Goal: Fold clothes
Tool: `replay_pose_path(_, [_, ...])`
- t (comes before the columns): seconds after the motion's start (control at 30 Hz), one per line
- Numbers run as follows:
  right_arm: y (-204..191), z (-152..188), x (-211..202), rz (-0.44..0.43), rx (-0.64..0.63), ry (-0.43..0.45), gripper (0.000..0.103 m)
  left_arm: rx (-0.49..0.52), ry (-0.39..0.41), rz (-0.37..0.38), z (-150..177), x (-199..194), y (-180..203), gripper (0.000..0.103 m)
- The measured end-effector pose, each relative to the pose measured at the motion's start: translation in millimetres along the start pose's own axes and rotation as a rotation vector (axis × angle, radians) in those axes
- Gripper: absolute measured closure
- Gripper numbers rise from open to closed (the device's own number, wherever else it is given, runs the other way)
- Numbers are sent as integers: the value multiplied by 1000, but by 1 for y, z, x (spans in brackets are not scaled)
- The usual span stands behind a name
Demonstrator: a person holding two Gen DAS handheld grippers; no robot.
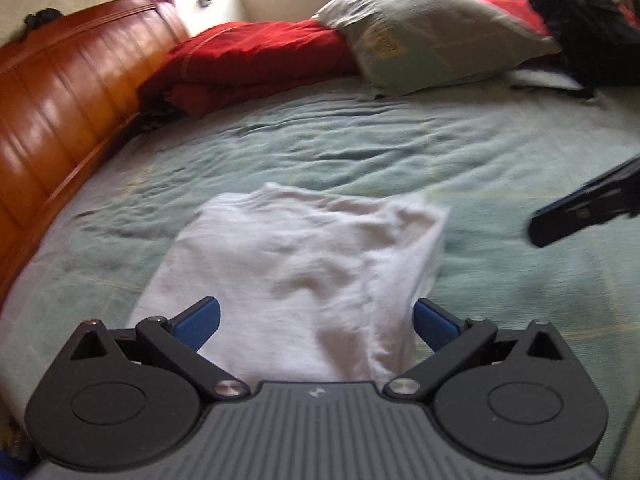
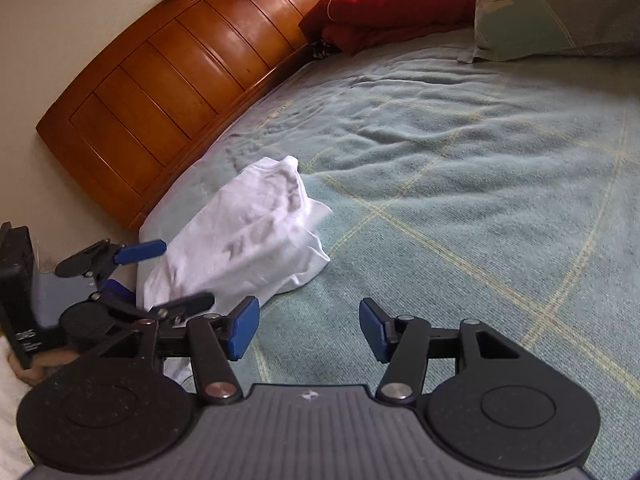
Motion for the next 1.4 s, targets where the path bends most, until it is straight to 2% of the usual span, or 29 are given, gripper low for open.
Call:
replay_pose_path(0.07, [3, -2, -2, -1, 14, 8, 42, -10, 48, 83, -5, -6, 6, 1])
replay_pose_path(0.13, [6, -6, -4, -6, 29, 17, 42, -45, 54, 95, -6, -6, 4, 1])
replay_pose_path(0.2, [5, -11, -4, -12, 41, 20, 42, -114, 29, 131, 1, -2, -1, 1])
replay_pose_path(0.33, [-8, -17, -4, -22, 10, 28, 42, -258, -71, 332, 31, 12, 10, 1])
replay_pose_path(0.43, [-16, -18, 0, -34, -5, 13, 42, -268, -44, 349, 42, -1, 14, 1])
replay_pose_path(0.57, [-36, -27, 15, -67, -51, 10, 42, -341, 14, 372, 48, -20, 3, 1])
replay_pose_path(0.67, [-59, -38, 36, -117, -109, 5, 41, -379, -46, 404, 63, -15, 6, 1])
replay_pose_path(0.7, [-65, -39, 46, -116, -144, 5, 39, -382, -50, 403, 68, -17, 7, 1])
replay_pose_path(0.73, [-68, -37, 58, -99, -177, -9, 32, -381, -50, 405, 71, -20, 7, 1])
replay_pose_path(0.8, [-66, -30, 76, -42, -227, -41, 29, -379, -31, 407, 73, -33, -1, 1])
replay_pose_path(0.87, [-59, -20, 91, 31, -265, -73, 30, -358, 14, 333, 69, -42, -22, 1])
replay_pose_path(0.97, [-74, -13, 81, 39, -347, -14, 30, -342, 77, 193, 59, -44, -60, 1])
replay_pose_path(1.07, [-100, -4, 76, 24, -463, 25, 30, -386, 102, 97, 50, -15, -96, 1])
replay_pose_path(1.13, [-107, 5, 84, 42, -514, 5, 30, -420, 70, 63, 54, 12, -111, 1])
replay_pose_path(1.23, [-95, 16, 95, 77, -543, -35, 30, -481, 9, 53, 73, 38, -120, 1])
replay_pose_path(1.33, [-87, 20, 86, 70, -535, -29, 30, -470, 31, 70, 71, 22, -117, 1])
replay_pose_path(1.4, [-94, 20, 73, 79, -531, -11, 30, -460, 59, 110, 57, 15, -115, 1])
Point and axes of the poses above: each gripper's, at about its wrist camera, not at the fingertips, and x roughly the way its jaws point, y to its right, z to its underside, the point moved 6 cm from there along x, roughly the way its jaws point, and after that the axes turned 9 degrees about x, right-handed, at the moved point
